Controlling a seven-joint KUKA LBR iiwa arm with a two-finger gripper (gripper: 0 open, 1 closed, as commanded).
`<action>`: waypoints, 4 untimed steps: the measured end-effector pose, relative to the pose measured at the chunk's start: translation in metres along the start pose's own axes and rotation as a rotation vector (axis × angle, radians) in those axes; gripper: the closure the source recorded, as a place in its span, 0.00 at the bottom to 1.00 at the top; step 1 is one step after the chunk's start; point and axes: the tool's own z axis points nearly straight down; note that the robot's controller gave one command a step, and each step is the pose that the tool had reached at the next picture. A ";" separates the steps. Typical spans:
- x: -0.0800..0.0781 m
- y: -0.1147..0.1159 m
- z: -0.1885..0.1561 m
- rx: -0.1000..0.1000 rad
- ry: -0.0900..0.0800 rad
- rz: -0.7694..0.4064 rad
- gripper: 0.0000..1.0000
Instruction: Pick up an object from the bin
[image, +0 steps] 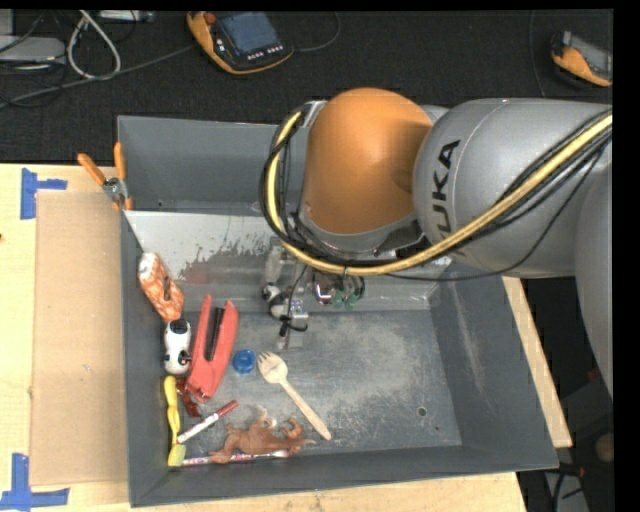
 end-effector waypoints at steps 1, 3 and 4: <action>-0.002 -0.001 -0.004 -0.001 -0.008 0.003 0.00; 0.096 -0.028 0.104 -0.001 -0.012 -0.172 0.00; 0.086 -0.001 0.147 -0.001 -0.013 -0.133 0.00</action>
Offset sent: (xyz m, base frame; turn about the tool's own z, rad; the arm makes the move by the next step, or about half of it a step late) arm -0.0538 -0.0508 -0.0948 -0.1560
